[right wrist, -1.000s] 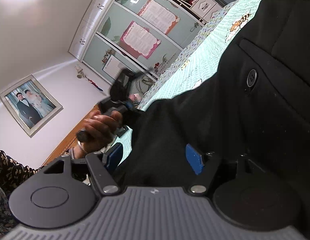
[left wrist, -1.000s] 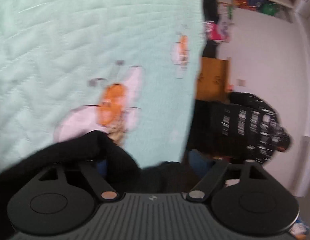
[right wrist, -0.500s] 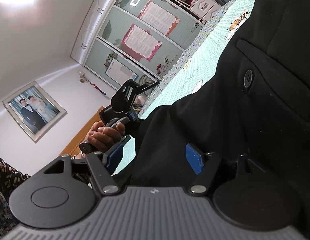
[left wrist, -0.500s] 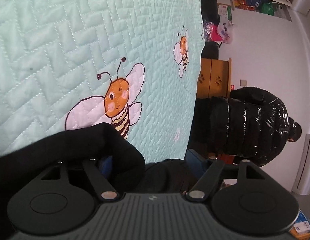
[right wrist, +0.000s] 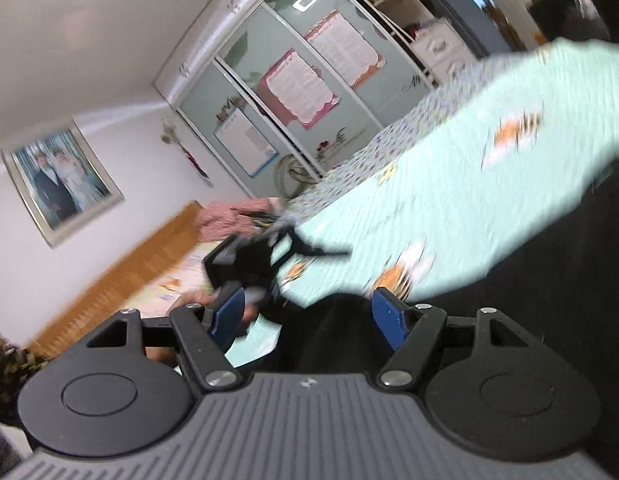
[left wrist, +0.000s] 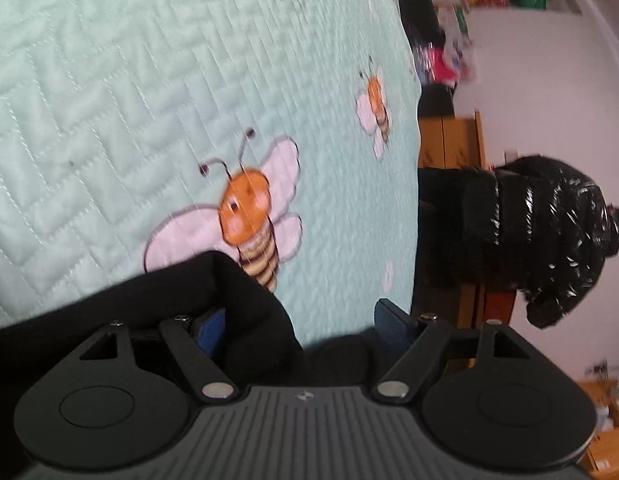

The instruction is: Fold clothes

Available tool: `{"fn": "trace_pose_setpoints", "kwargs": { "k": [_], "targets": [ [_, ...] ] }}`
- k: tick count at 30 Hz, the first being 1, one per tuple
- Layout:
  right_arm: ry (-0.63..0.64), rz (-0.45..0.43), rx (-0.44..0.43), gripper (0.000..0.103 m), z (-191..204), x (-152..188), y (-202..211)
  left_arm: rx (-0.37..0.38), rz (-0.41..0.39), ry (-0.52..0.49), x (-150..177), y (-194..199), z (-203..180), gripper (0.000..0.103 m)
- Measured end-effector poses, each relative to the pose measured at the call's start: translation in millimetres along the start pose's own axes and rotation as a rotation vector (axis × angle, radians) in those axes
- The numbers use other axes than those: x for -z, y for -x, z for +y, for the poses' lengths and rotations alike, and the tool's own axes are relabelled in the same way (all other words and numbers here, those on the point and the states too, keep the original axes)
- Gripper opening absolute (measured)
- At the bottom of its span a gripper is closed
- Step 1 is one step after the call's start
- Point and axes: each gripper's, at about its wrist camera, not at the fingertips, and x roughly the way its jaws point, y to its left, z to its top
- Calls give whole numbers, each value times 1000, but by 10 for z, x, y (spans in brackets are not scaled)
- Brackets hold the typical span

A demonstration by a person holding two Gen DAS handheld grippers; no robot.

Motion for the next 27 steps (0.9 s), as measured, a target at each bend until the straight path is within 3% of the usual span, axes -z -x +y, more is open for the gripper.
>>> {"fn": "trace_pose_setpoints", "kwargs": {
  "k": [2,4,5,6,8,12,17,23,27],
  "targets": [
    [63,38,59,72,-145,-241,-153,-12,-31,-11,20,10,15,75],
    [3,117,193,64,-607,-320,-364,-25,-69,-9,20,45,37,69],
    [-56,146,278,37,-919,-280,-424,-28,-92,1,12,67,47,67],
    [-152,135,293,0,-1227,-193,-378,-31,-123,-2,4,112,68,67],
    [-324,75,234,0,-1640,-59,-207,-45,-182,-15,-38,208,104,66],
    [-302,29,234,0,-1623,-4,-137,-27,-177,50,-114,249,268,63],
    [-365,-20,197,0,-1774,33,-31,25,-227,-35,-16,514,89,64],
    [-434,-74,159,0,-1907,72,86,151,-192,-185,496,723,-228,68],
    [-412,-61,188,0,-1808,-1,95,158,-184,-218,877,798,-173,69]
  ]
}}
